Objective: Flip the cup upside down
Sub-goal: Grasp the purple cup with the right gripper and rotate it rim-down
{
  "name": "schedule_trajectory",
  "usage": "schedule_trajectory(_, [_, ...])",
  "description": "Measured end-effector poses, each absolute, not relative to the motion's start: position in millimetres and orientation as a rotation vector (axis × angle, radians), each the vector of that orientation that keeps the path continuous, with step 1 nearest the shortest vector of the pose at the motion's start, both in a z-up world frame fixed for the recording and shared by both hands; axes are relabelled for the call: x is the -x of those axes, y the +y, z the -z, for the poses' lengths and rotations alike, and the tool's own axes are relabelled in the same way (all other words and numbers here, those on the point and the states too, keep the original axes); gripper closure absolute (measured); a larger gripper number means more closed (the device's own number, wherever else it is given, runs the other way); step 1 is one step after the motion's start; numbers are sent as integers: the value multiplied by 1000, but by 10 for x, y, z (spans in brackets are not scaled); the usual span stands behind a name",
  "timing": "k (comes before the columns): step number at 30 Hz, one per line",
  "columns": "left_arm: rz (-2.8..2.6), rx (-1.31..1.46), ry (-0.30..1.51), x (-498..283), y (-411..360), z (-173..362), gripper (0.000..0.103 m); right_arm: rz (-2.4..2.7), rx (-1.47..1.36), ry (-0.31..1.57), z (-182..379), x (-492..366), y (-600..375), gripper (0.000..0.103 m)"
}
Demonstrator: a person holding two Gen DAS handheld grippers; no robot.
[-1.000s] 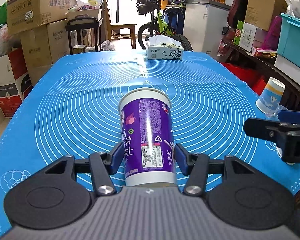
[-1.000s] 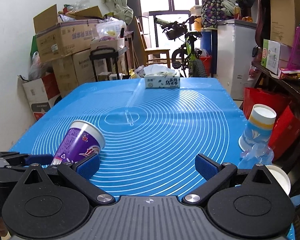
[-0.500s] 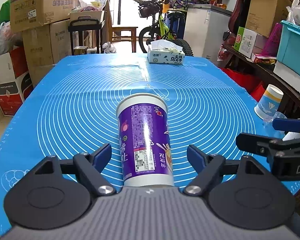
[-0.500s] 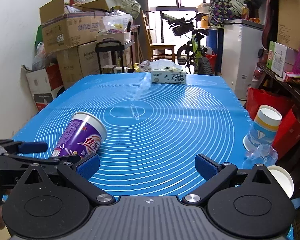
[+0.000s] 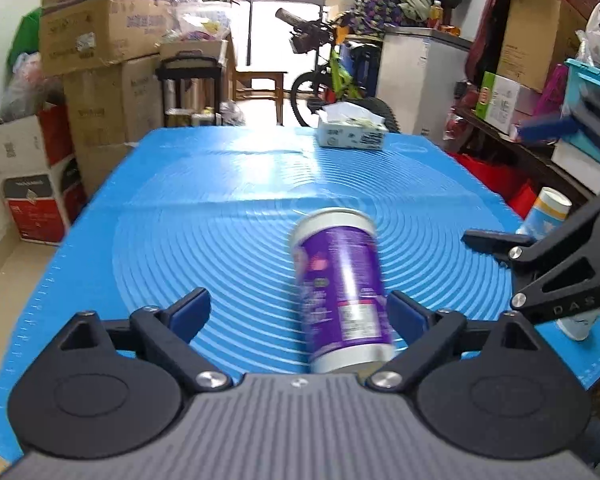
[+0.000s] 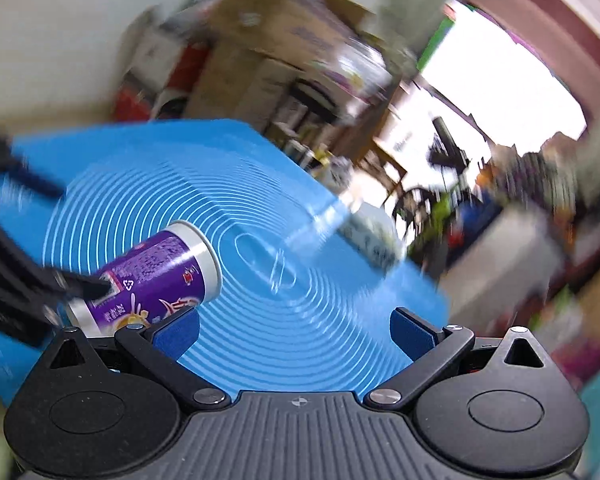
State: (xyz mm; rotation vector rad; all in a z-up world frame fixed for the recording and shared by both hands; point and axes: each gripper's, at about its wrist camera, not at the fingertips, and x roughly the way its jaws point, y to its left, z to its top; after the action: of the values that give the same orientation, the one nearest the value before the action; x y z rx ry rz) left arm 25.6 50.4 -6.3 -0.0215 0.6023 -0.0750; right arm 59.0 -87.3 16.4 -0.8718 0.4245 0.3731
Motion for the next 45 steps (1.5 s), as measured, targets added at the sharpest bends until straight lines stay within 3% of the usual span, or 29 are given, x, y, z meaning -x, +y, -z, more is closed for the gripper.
schedule_trajectory(13, [-109, 59, 592, -234, 1113, 268, 3, -792, 2394, -191, 1027, -207, -237, 0])
schedule_trajectory(18, [-140, 83, 601, -252, 1266, 300, 3, -899, 2557, -169, 1225, -261, -100, 1])
schedule_trajectory(19, [-140, 86, 601, -253, 1274, 301, 3, -905, 2557, -139, 1253, -271, -81, 9])
schedule_trajectory(20, [-138, 89, 601, -259, 1279, 300, 3, -909, 2552, -125, 1237, -308, -8, 7])
schedule_trajectory(21, [-134, 90, 600, -264, 1275, 295, 3, -922, 2555, -108, 1203, -315, 26, 11])
schedule_trajectory(24, [-122, 89, 597, -264, 1249, 298, 3, -918, 2465, -121, 1117, -317, 88, 39])
schedule_trajectory(31, [-84, 78, 577, -290, 1157, 255, 3, -892, 2045, 192, 603, -507, 561, 39])
schedule_trajectory(37, [-49, 76, 561, -354, 1077, 184, 4, -759, 1302, 489, -250, -977, 667, 39])
schedule_trajectory(41, [-32, 83, 547, -391, 1016, 142, 4, -643, 877, 588, -438, -1256, 330, 39])
schedule_trajectory(45, [-13, 89, 548, -418, 943, 141, 4, -545, 407, 670, -288, -1367, -144, 39])
